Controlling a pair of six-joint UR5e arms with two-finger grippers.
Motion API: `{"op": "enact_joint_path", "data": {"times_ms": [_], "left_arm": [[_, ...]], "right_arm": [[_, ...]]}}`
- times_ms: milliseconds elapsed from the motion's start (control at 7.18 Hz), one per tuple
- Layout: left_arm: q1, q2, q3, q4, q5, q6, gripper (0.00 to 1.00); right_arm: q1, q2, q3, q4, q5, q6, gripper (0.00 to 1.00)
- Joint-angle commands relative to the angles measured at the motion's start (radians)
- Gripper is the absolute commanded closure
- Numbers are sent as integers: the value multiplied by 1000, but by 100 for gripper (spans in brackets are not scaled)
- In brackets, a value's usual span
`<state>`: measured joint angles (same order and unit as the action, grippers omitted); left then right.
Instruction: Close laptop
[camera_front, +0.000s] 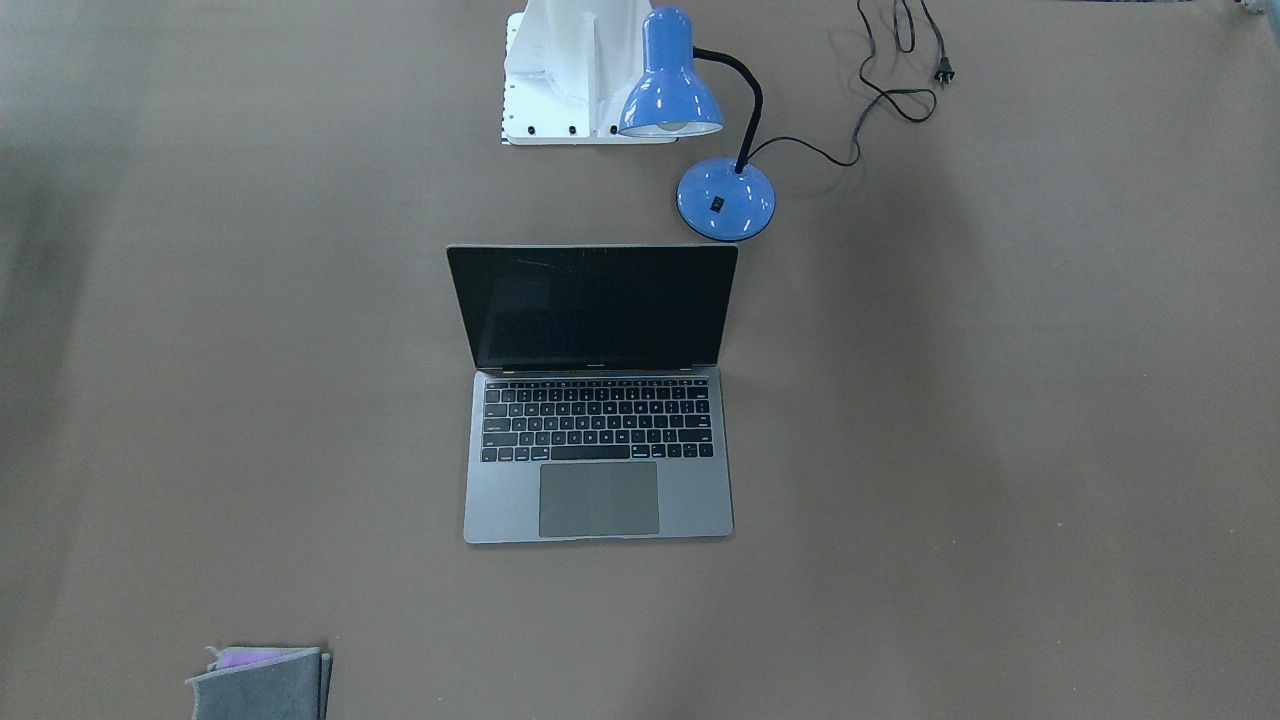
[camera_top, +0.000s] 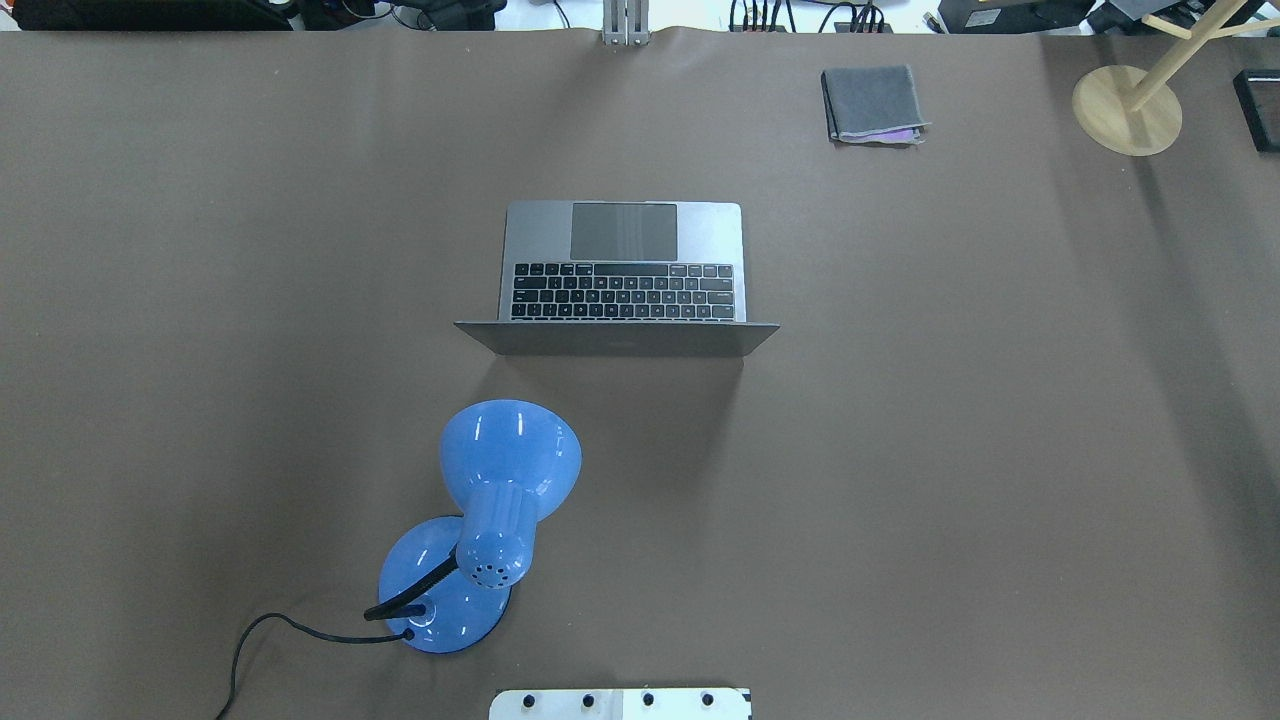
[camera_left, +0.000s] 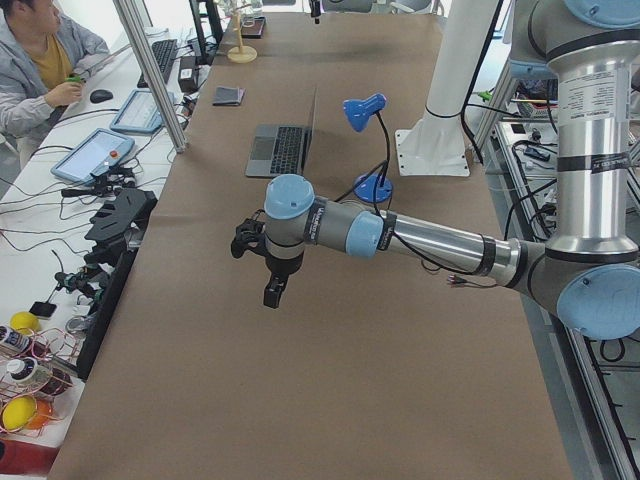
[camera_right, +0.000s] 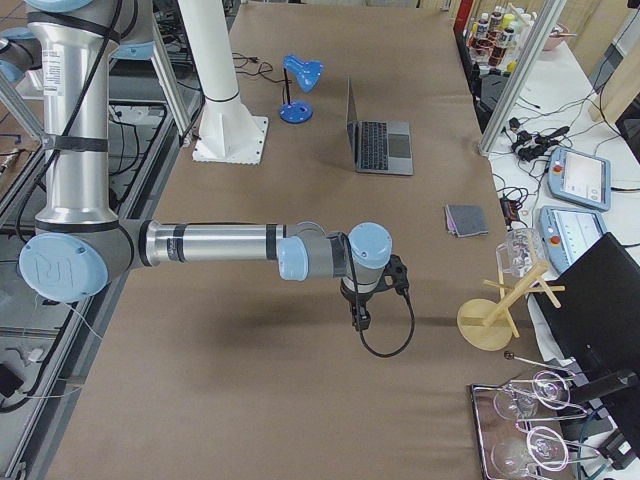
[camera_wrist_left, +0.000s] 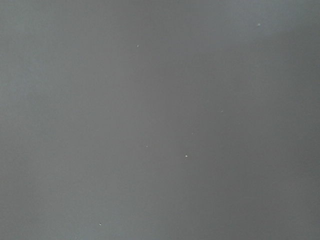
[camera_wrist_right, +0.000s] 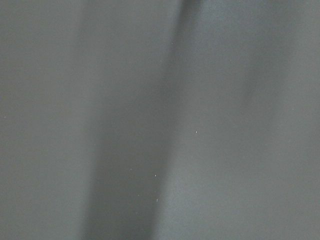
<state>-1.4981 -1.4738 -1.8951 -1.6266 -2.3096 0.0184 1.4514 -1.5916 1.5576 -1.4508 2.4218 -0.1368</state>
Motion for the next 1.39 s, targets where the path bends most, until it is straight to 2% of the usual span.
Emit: {"op": "enact_joint_path", "data": {"times_ms": [0, 139, 557, 696, 835, 1114, 1253], "left_arm": [[-2, 6, -2, 1, -13, 8, 2], [1, 67, -8, -24, -13, 9, 2], [1, 101, -4, -75, -16, 1, 2], [4, 107, -10, -75, -51, -11, 2], [6, 98, -12, -82, -95, -73, 2], [34, 93, -34, -153, -99, -216, 3], [88, 92, -79, -154, -99, -283, 3]], "right_arm": [[-2, 9, -22, 20, 0, 0, 0], [-2, 7, -21, 20, 0, 2, 0], [3, -7, 5, 29, 19, 0, 0], [1, -27, 15, 88, 19, 12, 0], [-2, -31, 9, 152, 20, 101, 0], [-29, -33, 36, 257, 46, 231, 0], [-54, -56, 88, 297, 48, 312, 0]]}}
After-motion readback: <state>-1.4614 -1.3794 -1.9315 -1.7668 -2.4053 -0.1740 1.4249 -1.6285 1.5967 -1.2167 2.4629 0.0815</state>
